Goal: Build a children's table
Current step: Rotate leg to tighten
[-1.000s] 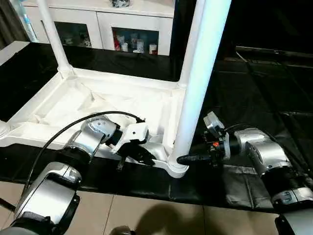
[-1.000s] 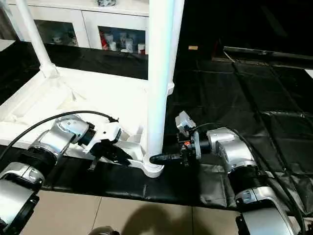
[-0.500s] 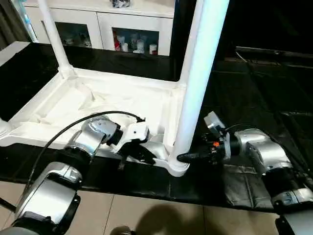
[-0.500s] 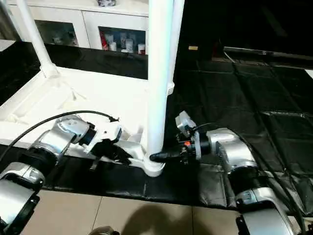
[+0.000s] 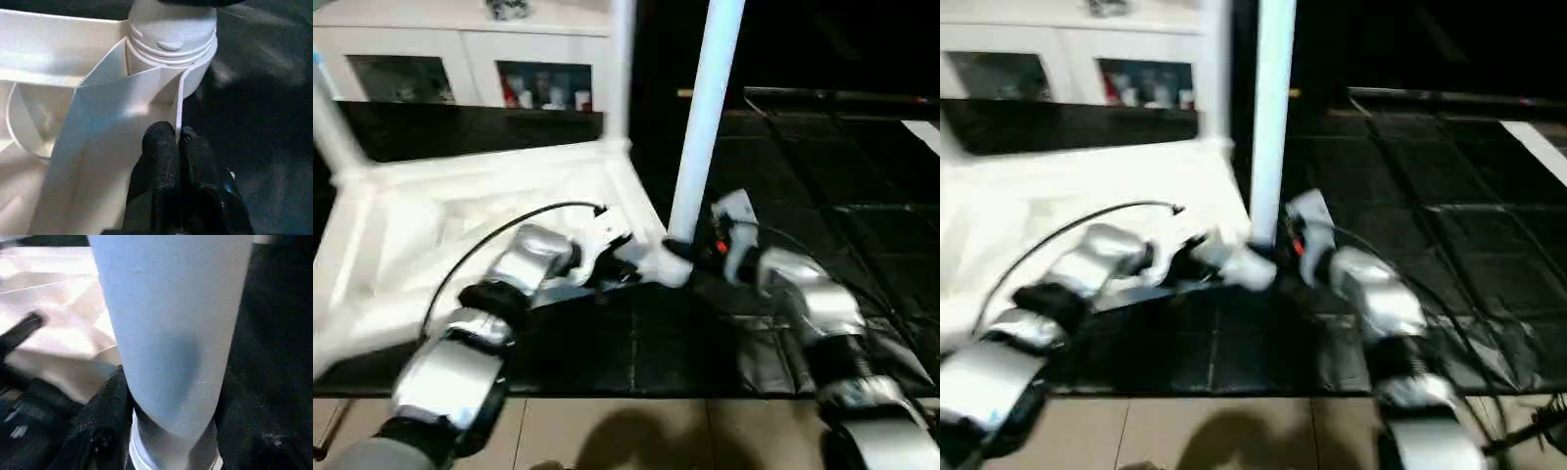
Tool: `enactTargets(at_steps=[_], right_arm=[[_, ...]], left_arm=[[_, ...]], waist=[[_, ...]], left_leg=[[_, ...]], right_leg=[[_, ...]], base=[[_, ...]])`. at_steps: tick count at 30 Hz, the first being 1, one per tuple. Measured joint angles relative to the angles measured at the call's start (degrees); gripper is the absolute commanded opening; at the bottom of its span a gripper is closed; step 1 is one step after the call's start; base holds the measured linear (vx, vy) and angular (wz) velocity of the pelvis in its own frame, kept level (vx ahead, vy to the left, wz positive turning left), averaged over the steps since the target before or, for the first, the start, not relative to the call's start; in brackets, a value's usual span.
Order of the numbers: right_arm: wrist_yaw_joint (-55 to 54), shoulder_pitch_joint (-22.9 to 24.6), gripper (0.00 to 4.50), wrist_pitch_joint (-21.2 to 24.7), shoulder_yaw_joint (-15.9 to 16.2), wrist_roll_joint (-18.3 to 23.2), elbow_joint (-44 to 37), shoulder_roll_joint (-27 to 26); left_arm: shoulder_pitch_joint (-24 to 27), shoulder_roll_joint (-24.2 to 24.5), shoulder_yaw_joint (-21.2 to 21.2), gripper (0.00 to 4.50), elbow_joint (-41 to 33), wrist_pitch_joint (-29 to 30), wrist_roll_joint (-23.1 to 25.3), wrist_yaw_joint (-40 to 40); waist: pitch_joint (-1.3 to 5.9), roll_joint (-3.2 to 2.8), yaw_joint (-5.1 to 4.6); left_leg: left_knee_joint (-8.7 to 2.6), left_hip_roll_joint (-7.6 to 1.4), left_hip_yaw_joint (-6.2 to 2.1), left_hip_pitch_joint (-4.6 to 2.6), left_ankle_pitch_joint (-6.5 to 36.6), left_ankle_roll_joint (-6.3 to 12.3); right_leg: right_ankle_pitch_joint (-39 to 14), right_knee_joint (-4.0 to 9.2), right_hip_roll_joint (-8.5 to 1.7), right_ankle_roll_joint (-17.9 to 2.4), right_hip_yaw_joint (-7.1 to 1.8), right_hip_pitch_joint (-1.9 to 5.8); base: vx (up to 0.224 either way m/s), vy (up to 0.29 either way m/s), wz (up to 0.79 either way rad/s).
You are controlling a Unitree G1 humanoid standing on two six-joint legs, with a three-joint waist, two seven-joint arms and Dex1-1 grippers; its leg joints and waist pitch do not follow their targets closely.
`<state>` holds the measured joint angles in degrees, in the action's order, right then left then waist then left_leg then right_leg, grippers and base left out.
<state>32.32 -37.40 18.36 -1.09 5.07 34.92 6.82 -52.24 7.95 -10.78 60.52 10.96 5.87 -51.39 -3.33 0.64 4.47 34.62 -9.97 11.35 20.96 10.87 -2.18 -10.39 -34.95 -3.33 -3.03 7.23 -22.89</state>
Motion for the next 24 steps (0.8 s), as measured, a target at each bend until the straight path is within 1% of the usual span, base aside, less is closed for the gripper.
enactTargets(at_steps=[2,5,6,7,8,9,12,13,15,16,18,20,21,23,24], right_arm=[[-3.51,-0.70,1.97,-0.30,-0.56,-0.85,0.53,-1.38],[-4.25,-0.98,1.97,-1.48,-0.60,-1.26,1.29,-1.63],[-4.15,-0.97,2.29,-1.63,-0.60,-1.25,1.34,-1.62],[-4.14,-0.96,2.48,-1.67,-0.61,-1.25,1.37,-1.62],[-4.09,-0.96,2.61,-1.69,-0.61,-1.21,1.37,-1.63],[-3.71,-0.93,2.61,-1.77,-0.61,-1.18,1.37,-1.63],[-1.62,-0.21,2.96,-2.87,-0.61,-0.99,1.19,-1.41],[-0.37,0.05,2.96,-2.98,-0.61,-0.86,0.91,-1.02],[2.45,1.26,3.11,-3.18,-0.46,-0.22,-0.42,-0.10],[5.05,2.12,3.22,-3.37,-0.11,0.21,-0.83,1.05],[6.89,2.82,3.43,-3.43,0.00,0.35,-0.85,1.56],[10.61,3.32,3.63,-3.49,1.20,1.26,-0.96,3.31],[12.34,3.43,3.63,-3.54,1.34,1.65,-0.97,4.19],[18.37,3.72,3.88,-3.56,1.61,2.99,-0.99,6.60],[20.09,3.88,3.88,-3.54,1.68,3.44,-0.98,7.14]], left_arm=[[-0.32,-0.68,0.96,0.00,0.49,0.41,-0.04,2.29],[-0.42,-0.93,0.99,0.00,0.49,0.46,-0.04,3.11],[-0.42,-0.93,0.98,0.00,0.47,0.46,-0.03,3.06],[-0.42,-0.92,0.98,0.00,0.46,0.46,-0.03,3.03],[-0.42,-0.92,0.98,0.00,0.46,0.40,0.00,2.95],[-0.41,-0.91,0.93,0.00,0.47,0.26,0.07,2.84],[-0.12,-0.26,0.78,0.00,0.46,-0.80,0.29,1.03],[-0.08,-0.09,0.64,0.00,0.38,-1.17,0.51,0.34],[0.18,0.45,-0.04,0.00,-0.08,-1.90,0.59,-1.27],[0.51,0.83,-0.46,0.00,-0.56,-2.53,0.58,-3.13],[0.63,1.11,-0.70,0.00,-0.67,-2.84,0.58,-4.79],[0.92,1.71,-1.09,0.00,-1.01,-3.65,0.54,-7.29],[1.12,2.05,-1.41,0.00,-1.40,-3.98,0.52,-8.45],[2.01,2.99,-1.93,0.00,-2.77,-5.29,0.41,-12.50],[2.22,3.10,-2.13,0.00,-3.02,-5.59,0.40,-13.61]], waist=[[0.00,0.01,-0.03],[-0.01,0.02,0.08],[-0.01,0.02,0.08],[-0.01,0.02,0.08],[-0.01,0.02,0.09],[-0.01,0.02,0.09],[-0.01,0.03,0.04],[-0.01,0.03,0.08],[-0.02,0.03,0.28],[-0.02,0.03,0.57],[-0.02,0.02,0.78],[-0.03,0.01,1.03],[-0.03,0.01,1.13],[-0.03,0.01,1.58],[-0.03,0.01,1.96]], left_leg=[[-0.03,0.01,0.00,0.06,-0.03,0.10],[-0.04,0.02,0.02,0.09,-0.06,0.40],[-0.04,0.03,0.03,0.09,-0.05,0.42],[-0.04,0.03,0.03,0.09,-0.04,0.43],[-0.04,0.03,0.03,0.09,-0.05,0.44],[-0.04,0.03,0.03,0.09,-0.05,0.44],[-0.05,0.03,0.03,0.08,-0.05,0.44],[-0.05,0.03,0.03,0.08,-0.05,0.44],[-0.07,0.03,0.03,0.09,-0.05,0.44],[-0.07,0.03,0.03,0.10,-0.04,0.46],[-0.07,0.03,0.03,0.11,-0.04,0.46],[-0.06,0.02,0.03,0.11,-0.04,0.47],[-0.05,0.02,0.03,0.12,-0.04,0.47],[-0.05,0.02,0.03,0.12,-0.04,0.47],[-0.05,0.01,0.03,0.13,-0.05,0.46]], right_leg=[[0.05,0.05,0.00,-0.10,0.00,-0.04],[0.11,0.10,-0.01,-0.28,-0.02,-0.03],[0.10,0.12,0.00,-0.28,-0.03,-0.03],[0.10,0.12,0.00,-0.29,-0.03,-0.04],[0.10,0.12,0.00,-0.29,-0.03,-0.04],[0.10,0.12,0.00,-0.29,-0.03,-0.04],[0.10,0.12,0.00,-0.29,-0.03,-0.04],[0.10,0.12,0.00,-0.29,-0.03,-0.04],[0.09,0.12,0.00,-0.27,-0.03,-0.04],[0.07,0.12,-0.01,-0.27,-0.03,-0.04],[0.07,0.11,0.00,-0.27,-0.03,-0.05],[0.07,0.11,-0.01,-0.27,-0.03,-0.05],[0.08,0.10,-0.01,-0.28,-0.03,-0.05],[0.08,0.10,-0.01,-0.28,-0.02,-0.04],[0.08,0.10,-0.01,-0.28,-0.01,-0.05]], base=[[0.000,0.000,0.00],[0.000,0.000,0.00],[0.000,0.000,0.00],[0.000,0.000,0.00],[0.000,0.000,0.00],[0.000,0.000,0.00],[0.000,0.000,0.00],[0.000,0.000,0.00],[0.000,0.000,0.00],[0.000,0.000,0.00],[0.000,0.000,0.00],[0.000,0.000,0.00],[0.000,0.000,0.00],[0.000,0.000,0.00],[0.000,0.000,0.00]])
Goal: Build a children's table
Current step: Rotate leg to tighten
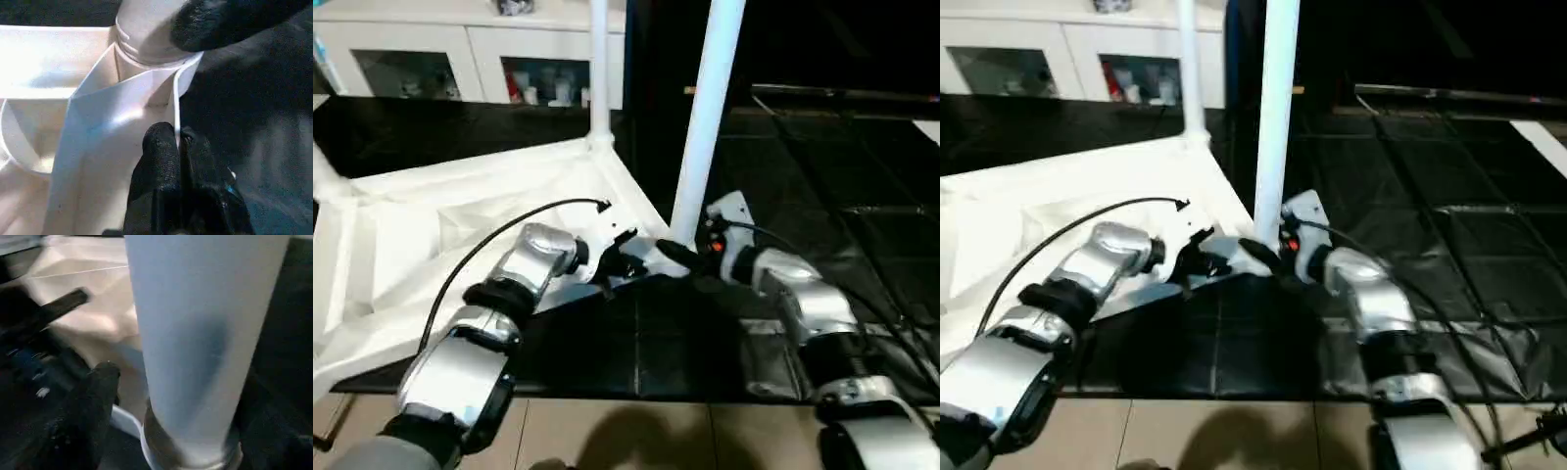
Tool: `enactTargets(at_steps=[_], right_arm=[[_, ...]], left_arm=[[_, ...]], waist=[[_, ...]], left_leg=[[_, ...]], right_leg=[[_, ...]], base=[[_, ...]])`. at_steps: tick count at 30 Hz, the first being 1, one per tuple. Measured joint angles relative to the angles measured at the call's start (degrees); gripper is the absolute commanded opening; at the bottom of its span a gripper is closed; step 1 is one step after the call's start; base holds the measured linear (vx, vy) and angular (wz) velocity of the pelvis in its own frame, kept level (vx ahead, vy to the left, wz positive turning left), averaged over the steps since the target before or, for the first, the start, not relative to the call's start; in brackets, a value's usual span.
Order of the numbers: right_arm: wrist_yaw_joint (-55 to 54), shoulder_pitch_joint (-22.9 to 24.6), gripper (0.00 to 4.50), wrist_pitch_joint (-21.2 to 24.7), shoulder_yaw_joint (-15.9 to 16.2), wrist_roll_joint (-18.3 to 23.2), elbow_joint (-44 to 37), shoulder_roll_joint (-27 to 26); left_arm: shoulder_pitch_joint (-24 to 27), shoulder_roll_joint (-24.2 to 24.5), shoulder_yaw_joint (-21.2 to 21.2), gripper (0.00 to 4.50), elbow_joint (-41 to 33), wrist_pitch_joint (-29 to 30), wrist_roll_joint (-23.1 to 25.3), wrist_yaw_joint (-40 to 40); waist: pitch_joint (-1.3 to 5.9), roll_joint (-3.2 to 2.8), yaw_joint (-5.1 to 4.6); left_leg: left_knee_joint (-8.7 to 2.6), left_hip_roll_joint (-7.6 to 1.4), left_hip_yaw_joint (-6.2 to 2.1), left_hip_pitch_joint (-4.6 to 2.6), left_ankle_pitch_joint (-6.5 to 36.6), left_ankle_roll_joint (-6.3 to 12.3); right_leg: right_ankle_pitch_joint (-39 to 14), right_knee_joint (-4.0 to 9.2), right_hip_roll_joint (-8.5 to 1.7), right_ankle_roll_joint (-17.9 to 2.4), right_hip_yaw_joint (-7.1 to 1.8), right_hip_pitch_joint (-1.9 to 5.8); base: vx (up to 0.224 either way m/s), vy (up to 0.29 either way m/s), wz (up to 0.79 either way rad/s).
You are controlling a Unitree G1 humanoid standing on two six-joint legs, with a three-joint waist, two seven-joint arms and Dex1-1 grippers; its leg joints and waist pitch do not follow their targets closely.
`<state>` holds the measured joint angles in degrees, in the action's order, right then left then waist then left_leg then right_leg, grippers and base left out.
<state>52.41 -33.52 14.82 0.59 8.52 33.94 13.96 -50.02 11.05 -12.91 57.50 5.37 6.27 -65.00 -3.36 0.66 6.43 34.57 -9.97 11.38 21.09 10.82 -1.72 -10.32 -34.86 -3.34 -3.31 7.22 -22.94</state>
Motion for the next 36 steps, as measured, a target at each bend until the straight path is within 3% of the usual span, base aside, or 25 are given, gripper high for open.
enactTargets(at_steps=[4,7,14,19,25,26,36], right_arm=[[9.39,0.26,4.22,0.01,2.24,1.38,-0.21,2.82],[15.27,0.81,4.42,0.86,3.47,2.67,-1.30,5.15],[25.06,0.97,4.42,3.67,5.82,4.70,-4.08,8.41],[28.09,1.70,4.42,1.93,7.83,4.75,-4.54,8.73],[30.70,1.70,3.95,2.63,8.79,4.97,-4.09,8.88],[31.03,1.69,3.70,2.73,8.80,4.98,-3.92,8.90],[33.54,1.66,3.06,3.23,9.15,5.56,-3.85,9.27]], left_arm=[[0.69,1.93,-1.93,0.00,-1.38,-3.07,-0.29,-7.30],[1.28,3.48,-2.96,0.00,-3.33,-4.86,-0.51,-12.53],[3.61,5.68,-5.34,0.00,-7.13,-7.18,-1.00,-20.00],[4.39,6.54,-6.21,0.00,-8.89,-8.09,-1.12,-22.42],[4.71,6.83,-6.28,0.00,-9.89,-8.21,-1.14,-23.50],[4.78,6.89,-6.29,0.00,-10.07,-8.21,-1.16,-23.53],[5.10,7.30,-6.62,0.00,-10.53,-8.20,-1.50,-23.60]], waist=[[-0.04,-0.07,1.84],[-0.05,-0.08,2.47],[-0.05,-0.08,3.02],[-0.05,-0.08,3.07],[-0.05,-0.08,3.04],[-0.05,-0.08,3.05],[-0.05,-0.08,3.04]], left_leg=[[0.10,-0.02,0.00,0.08,-0.01,-0.01],[0.15,-0.02,0.02,0.16,0.01,0.01],[0.20,-0.02,0.02,0.17,0.09,-0.06],[0.20,-0.02,0.02,0.17,0.10,-0.07],[0.19,-0.02,0.02,0.18,0.09,-0.07],[0.19,-0.02,0.02,0.18,0.09,-0.07],[0.20,-0.02,0.02,0.18,0.09,-0.07]], right_leg=[[0.00,-0.01,-0.02,0.00,0.03,0.02],[-0.02,-0.01,-0.06,0.03,0.02,0.05],[-0.03,-0.03,-0.07,0.06,0.02,0.06],[-0.05,-0.03,-0.07,0.08,0.02,0.06],[-0.05,-0.03,-0.07,0.10,0.02,0.05],[-0.06,-0.03,-0.07,0.10,0.02,0.05],[-0.21,-0.03,-0.07,0.36,0.02,0.05]], base=[[0.000,0.000,0.00],[0.000,0.000,0.00],[0.000,0.000,0.00],[0.000,0.000,0.00],[0.000,0.000,0.00],[0.000,0.000,0.00],[0.000,0.000,0.00]])
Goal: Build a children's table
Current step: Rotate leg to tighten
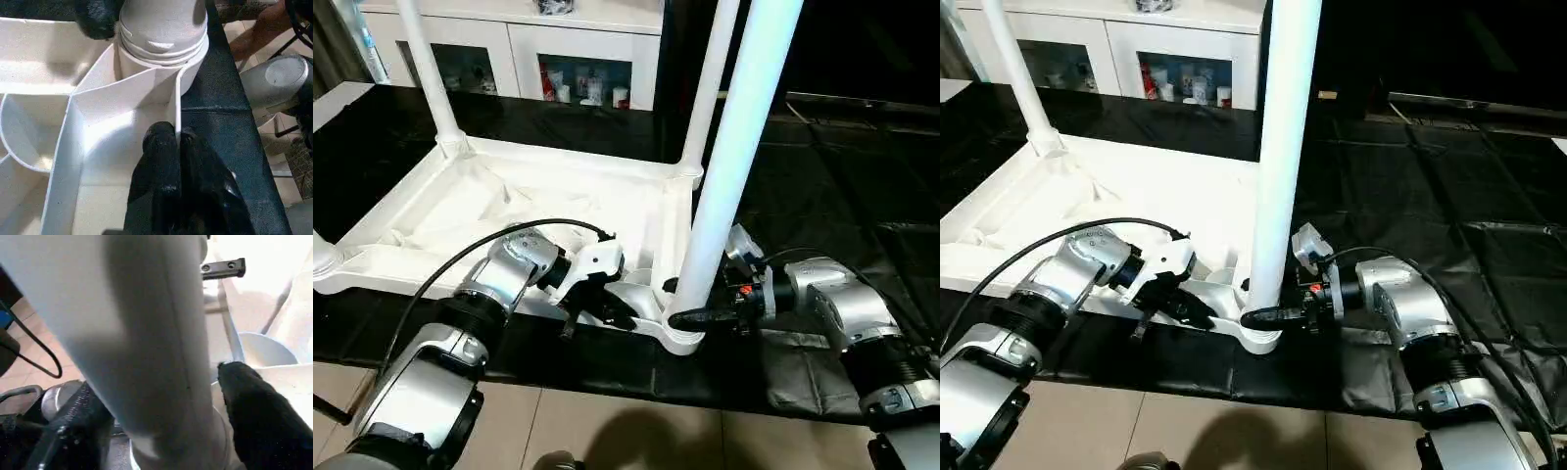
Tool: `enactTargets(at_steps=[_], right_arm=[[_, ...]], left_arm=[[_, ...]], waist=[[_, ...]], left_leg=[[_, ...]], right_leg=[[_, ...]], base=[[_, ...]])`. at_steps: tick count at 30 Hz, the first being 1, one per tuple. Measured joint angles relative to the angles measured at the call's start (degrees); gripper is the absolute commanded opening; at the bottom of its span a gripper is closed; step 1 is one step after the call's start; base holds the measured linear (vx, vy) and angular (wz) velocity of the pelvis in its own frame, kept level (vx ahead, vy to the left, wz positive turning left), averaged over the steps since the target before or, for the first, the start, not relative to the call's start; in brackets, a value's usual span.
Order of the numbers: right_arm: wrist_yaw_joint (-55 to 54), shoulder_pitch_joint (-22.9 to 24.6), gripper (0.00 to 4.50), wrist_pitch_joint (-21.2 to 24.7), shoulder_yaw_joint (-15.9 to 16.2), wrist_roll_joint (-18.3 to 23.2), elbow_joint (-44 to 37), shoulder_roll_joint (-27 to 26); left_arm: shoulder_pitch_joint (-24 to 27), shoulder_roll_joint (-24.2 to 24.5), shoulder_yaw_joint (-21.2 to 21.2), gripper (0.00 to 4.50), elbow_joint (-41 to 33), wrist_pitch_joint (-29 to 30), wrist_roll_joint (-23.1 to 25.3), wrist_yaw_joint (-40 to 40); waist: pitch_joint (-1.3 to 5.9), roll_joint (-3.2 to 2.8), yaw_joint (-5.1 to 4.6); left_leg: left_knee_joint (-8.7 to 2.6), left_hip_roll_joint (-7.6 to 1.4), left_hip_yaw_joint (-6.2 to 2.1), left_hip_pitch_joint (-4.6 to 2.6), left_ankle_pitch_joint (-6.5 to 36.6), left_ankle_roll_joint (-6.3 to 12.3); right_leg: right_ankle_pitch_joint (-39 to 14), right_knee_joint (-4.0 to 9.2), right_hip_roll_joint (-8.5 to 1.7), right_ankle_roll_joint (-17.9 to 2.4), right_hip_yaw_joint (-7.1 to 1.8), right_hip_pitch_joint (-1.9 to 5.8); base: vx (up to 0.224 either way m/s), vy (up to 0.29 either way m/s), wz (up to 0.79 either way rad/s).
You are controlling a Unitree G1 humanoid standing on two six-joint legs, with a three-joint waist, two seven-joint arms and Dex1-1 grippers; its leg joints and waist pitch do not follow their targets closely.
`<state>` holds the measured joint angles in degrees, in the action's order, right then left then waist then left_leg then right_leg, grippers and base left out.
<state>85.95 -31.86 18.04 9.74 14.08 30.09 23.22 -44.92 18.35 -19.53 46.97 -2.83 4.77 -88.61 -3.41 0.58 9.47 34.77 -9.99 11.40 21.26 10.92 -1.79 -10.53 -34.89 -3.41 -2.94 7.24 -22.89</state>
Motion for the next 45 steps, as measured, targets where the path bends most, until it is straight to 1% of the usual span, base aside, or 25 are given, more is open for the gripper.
enactTargets(at_steps=[1,3,7,9,13,15,17,19,21,22,27,31,32,34,36,38,39,42,43,45], right_arm=[[0.13,0.00,2.85,0.01,0.00,0.01,0.00,-0.01],[0.56,0.01,2.80,0.15,0.00,0.18,0.00,-0.06],[0.38,0.02,2.44,0.03,-0.11,0.42,-0.15,-0.05],[-0.30,0.07,2.43,-0.60,-0.37,0.43,-0.74,-0.03],[-4.27,0.69,2.27,-0.98,-1.55,0.35,-1.08,-1.32],[-8.93,0.69,2.21,-1.08,-2.72,-0.59,-1.16,-2.77],[-15.35,0.67,2.13,-1.23,-3.87,-1.64,-1.13,-4.70],[-22.77,0.29,2.09,-1.15,-5.43,-2.83,-0.66,-7.05],[-27.92,-0.21,2.08,-1.17,-6.56,-3.61,0.01,-8.49],[-32.11,-1.08,2.06,-1.19,-7.45,-4.44,1.14,-9.93],[-51.06,-6.03,2.06,-2.10,-10.88,-7.88,7.86,-15.53],[-59.10,-8.57,2.06,-2.60,-11.82,-9.62,11.28,-17.21],[-59.70,-8.87,2.38,-2.81,-11.83,-10.00,11.70,-17.28],[-59.83,-8.94,2.69,-3.41,-12.37,-10.17,12.13,-17.55],[-59.83,-8.94,2.71,-3.74,-12.78,-10.12,12.24,-18.02],[-59.67,-8.93,3.05,-4.35,-12.78,-10.12,12.37,-18.07],[-59.42,-8.88,3.05,-4.71,-12.77,-10.12,12.47,-18.06],[-56.93,-8.25,3.37,-6.20,-12.75,-9.87,12.30,-17.93],[-55.02,-7.59,3.55,-6.43,-12.63,-9.36,11.56,-17.28],[-50.99,-6.11,3.55,-7.29,-11.91,-8.83,10.39,-15.95]], left_arm=[[0.00,0.00,0.00,0.00,0.00,0.00,0.00,0.00],[0.00,-0.01,0.02,0.00,0.00,0.02,-0.02,0.08],[0.00,-0.01,0.08,0.00,0.00,0.05,-0.10,0.36],[0.00,-0.17,0.38,0.00,0.00,0.30,-0.39,0.72],[0.00,-0.58,1.08,0.00,0.36,2.17,-0.45,3.22],[-0.07,-0.68,2.19,0.00,1.07,3.73,-0.40,6.08],[-0.53,-1.16,3.00,0.00,1.79,5.56,-0.09,9.90],[-1.45,-2.39,3.76,0.00,2.94,8.05,0.23,14.06],[-2.05,-3.88,4.59,0.00,3.76,10.15,0.29,17.13],[-2.51,-5.06,5.42,0.00,4.57,11.52,0.31,20.14],[-5.75,-10.46,8.00,0.00,10.32,14.17,0.56,33.94],[-7.48,-13.51,9.79,0.00,13.33,15.52,0.56,40.96],[-7.69,-13.91,10.05,0.00,13.69,15.56,0.56,41.84],[-7.98,-14.16,10.32,0.00,14.25,15.56,0.56,42.53],[-8.13,-14.17,10.39,0.00,14.53,15.41,0.56,42.83],[-8.15,-14.09,10.34,0.00,14.65,15.00,0.63,42.77],[-8.15,-14.04,10.30,0.00,14.66,14.88,0.67,42.67],[-8.15,-13.15,10.04,0.00,15.08,13.18,0.84,41.05],[-8.15,-12.56,9.90,0.00,15.11,12.62,0.99,39.86],[-8.11,-11.60,9.62,0.00,15.11,12.13,1.14,37.89]], waist=[[0.00,0.00,0.00],[0.00,0.00,-0.01],[0.00,-0.01,-0.02],[0.01,-0.01,-0.07],[0.01,-0.02,-0.54],[0.01,-0.02,-1.16],[0.01,-0.02,-2.17],[0.02,-0.02,-3.38],[0.02,-0.02,-4.08],[0.02,-0.03,-4.56],[0.06,-0.15,-5.79],[0.09,-0.22,-6.11],[0.09,-0.22,-6.07],[0.10,-0.23,-6.03],[0.10,-0.23,-6.09],[0.10,-0.24,-6.11],[0.09,-0.24,-6.12],[0.07,-0.27,-6.25],[0.07,-0.27,-6.14],[0.06,-0.27,-5.88]], left_leg=[[0.00,0.00,0.00,0.00,0.00,0.00],[0.00,0.00,0.00,0.00,0.00,-0.01],[0.01,0.00,0.00,-0.04,0.01,-0.04],[0.02,0.00,0.00,-0.10,0.01,-0.05],[0.02,0.00,0.00,-0.18,0.02,-0.22],[0.03,0.00,-0.01,-0.20,-0.03,-0.25],[0.03,0.00,-0.01,-0.22,-0.05,-0.27],[0.03,0.00,-0.01,-0.24,-0.06,-0.29],[0.01,0.00,-0.01,-0.26,-0.05,-0.29],[-0.02,0.00,-0.01,-0.23,-0.05,-0.30],[-0.08,0.01,-0.01,-0.22,-0.05,-0.30],[-0.14,0.04,-0.01,-0.20,-0.10,-0.18],[-0.17,0.05,-0.01,-0.21,-0.11,-0.14],[-0.22,0.06,-0.01,-0.21,-0.18,0.00],[-0.23,0.06,-0.01,-0.21,-0.19,0.02],[-0.23,0.06,-0.01,-0.21,-0.20,0.03],[-0.23,0.06,-0.01,-0.21,-0.20,0.03],[-0.25,0.06,-0.01,-0.16,-0.20,0.03],[-0.27,0.06,-0.01,-0.14,-0.20,0.03],[-0.29,0.06,-0.01,-0.14,-0.18,0.05]], right_leg=[[0.00,0.00,0.00,0.00,0.00,0.00],[0.01,-0.01,0.00,-0.01,0.00,0.00],[0.00,-0.02,0.00,0.00,0.00,0.03],[0.00,-0.05,0.00,0.00,0.00,0.07],[0.03,-0.07,0.00,0.03,0.00,0.13],[0.07,-0.09,0.00,0.03,0.00,0.14],[0.12,-0.07,0.00,0.02,0.00,0.11],[0.13,-0.07,0.00,0.01,-0.01,0.09],[0.14,-0.06,0.01,0.01,-0.01,0.11],[0.17,-0.06,0.01,-0.05,-0.01,0.04],[0.22,-0.04,0.04,-0.13,-0.02,-0.02],[0.32,0.01,0.04,-0.34,-0.05,-0.02],[0.31,0.02,0.04,-0.35,-0.05,-0.02],[0.28,0.03,0.04,-0.36,-0.05,-0.02],[0.27,0.03,0.04,-0.37,-0.05,-0.03],[0.28,0.03,0.04,-0.38,-0.05,-0.03],[0.28,0.03,0.04,-0.38,-0.05,-0.04],[0.28,0.03,0.04,-0.38,-0.05,-0.11],[0.26,0.03,0.04,-0.40,-0.05,-0.13],[0.23,0.03,0.04,-0.41,-0.05,-0.13]], base=[[0.000,0.000,0.00],[0.000,0.000,0.00],[0.000,0.000,0.00],[0.000,0.000,0.00],[0.000,0.000,0.00],[0.000,0.000,0.00],[0.000,0.000,0.00],[0.000,0.000,0.00],[0.000,0.000,0.00],[0.000,0.000,0.00],[0.000,0.000,0.00],[0.000,0.000,0.00],[0.000,0.000,0.00],[0.000,0.000,0.00],[0.000,0.000,0.00],[0.000,0.000,0.00],[0.000,0.000,0.00],[0.000,0.000,0.00],[0.000,0.000,0.00],[0.000,0.000,0.00]])
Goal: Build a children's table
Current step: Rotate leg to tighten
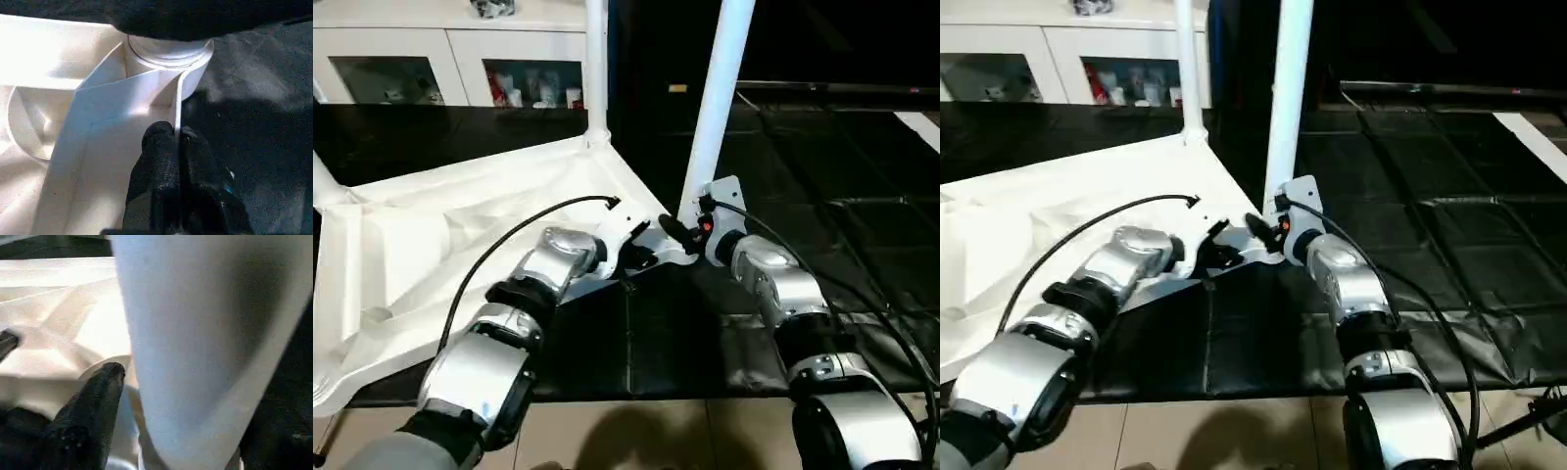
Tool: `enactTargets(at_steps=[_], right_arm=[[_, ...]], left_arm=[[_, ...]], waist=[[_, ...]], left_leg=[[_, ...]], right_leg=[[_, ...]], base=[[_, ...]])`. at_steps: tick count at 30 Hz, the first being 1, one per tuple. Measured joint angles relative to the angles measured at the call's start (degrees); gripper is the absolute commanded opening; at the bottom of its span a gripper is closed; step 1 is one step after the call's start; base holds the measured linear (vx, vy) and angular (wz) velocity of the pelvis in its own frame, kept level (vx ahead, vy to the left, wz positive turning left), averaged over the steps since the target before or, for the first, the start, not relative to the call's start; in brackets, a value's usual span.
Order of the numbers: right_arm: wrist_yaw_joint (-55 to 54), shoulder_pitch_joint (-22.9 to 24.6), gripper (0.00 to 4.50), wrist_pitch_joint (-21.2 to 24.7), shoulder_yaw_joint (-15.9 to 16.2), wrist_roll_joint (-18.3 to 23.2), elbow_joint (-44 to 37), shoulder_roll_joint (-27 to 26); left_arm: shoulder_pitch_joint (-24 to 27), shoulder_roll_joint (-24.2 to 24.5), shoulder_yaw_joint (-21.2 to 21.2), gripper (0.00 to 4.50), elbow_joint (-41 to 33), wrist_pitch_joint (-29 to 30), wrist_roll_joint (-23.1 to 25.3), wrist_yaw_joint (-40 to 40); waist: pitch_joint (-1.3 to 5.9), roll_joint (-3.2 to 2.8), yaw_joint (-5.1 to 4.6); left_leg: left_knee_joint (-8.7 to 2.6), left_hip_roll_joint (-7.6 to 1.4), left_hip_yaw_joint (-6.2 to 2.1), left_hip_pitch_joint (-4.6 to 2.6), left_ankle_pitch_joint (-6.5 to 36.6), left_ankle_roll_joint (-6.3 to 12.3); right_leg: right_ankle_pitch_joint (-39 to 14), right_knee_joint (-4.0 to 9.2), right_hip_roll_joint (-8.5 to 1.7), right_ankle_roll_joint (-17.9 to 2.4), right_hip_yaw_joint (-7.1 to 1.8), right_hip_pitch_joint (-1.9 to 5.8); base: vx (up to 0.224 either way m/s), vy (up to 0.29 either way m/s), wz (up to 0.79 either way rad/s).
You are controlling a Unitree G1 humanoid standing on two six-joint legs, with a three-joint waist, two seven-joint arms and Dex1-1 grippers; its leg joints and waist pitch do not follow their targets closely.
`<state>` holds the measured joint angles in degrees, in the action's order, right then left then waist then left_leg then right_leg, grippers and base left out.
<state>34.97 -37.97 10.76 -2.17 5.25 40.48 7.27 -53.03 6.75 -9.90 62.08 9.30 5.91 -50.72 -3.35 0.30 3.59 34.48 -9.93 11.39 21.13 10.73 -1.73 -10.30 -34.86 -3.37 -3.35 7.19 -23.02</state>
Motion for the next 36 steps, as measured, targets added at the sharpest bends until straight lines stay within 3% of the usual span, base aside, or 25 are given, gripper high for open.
enactTargets(at_steps=[5,10,16,22,29,36], right_arm=[[12.13,3.35,4.03,-1.03,2.54,1.60,-2.28,4.29],[24.65,4.33,4.46,-0.58,3.75,4.35,-4.46,8.87],[35.61,4.81,4.46,-1.05,6.88,5.50,-5.71,13.25],[43.43,4.86,4.46,0.42,7.55,6.84,-6.61,15.40],[47.48,4.83,3.90,2.48,9.42,8.07,-6.37,15.62],[49.95,4.76,3.24,3.97,9.49,8.24,-6.34,15.95]], left_arm=[[0.91,3.33,-1.40,0.00,-0.54,-3.01,0.07,-8.43],[1.30,5.88,-2.99,0.00,-1.07,-6.20,0.08,-16.43],[2.04,8.39,-4.72,0.00,-2.76,-9.83,0.04,-25.25],[3.21,10.93,-6.90,0.00,-4.67,-12.82,0.38,-32.02],[4.24,11.39,-8.63,0.00,-6.88,-14.86,0.58,-35.39],[4.37,11.30,-9.11,0.00,-7.24,-15.75,0.59,-36.10]], waist=[[-0.03,-0.04,0.79],[-0.04,-0.05,2.36],[-0.05,-0.05,4.61],[-0.05,-0.04,5.26],[-0.05,-0.05,5.98],[-0.06,-0.01,5.96]], left_leg=[[0.03,-0.01,0.00,0.06,0.01,0.02],[0.09,-0.03,0.00,0.07,0.00,0.02],[0.15,-0.04,0.00,0.16,0.03,0.04],[0.19,-0.04,0.00,0.19,0.05,0.03],[0.21,-0.04,0.00,0.19,0.14,-0.10],[0.23,-0.05,0.00,0.18,0.13,-0.10]], right_leg=[[0.00,-0.01,0.00,-0.01,0.01,-0.04],[0.01,-0.02,0.00,0.00,0.03,-0.01],[0.00,-0.01,-0.01,0.03,0.03,-0.02],[-0.03,-0.01,-0.03,0.08,0.03,0.00],[-0.03,-0.02,-0.04,0.09,0.04,0.05],[-0.06,-0.04,-0.04,0.12,0.04,0.04]], base=[[0.000,0.000,0.00],[0.000,0.000,0.00],[0.000,0.000,0.00],[0.000,0.000,0.00],[0.000,0.000,0.00],[0.000,0.000,0.00]])
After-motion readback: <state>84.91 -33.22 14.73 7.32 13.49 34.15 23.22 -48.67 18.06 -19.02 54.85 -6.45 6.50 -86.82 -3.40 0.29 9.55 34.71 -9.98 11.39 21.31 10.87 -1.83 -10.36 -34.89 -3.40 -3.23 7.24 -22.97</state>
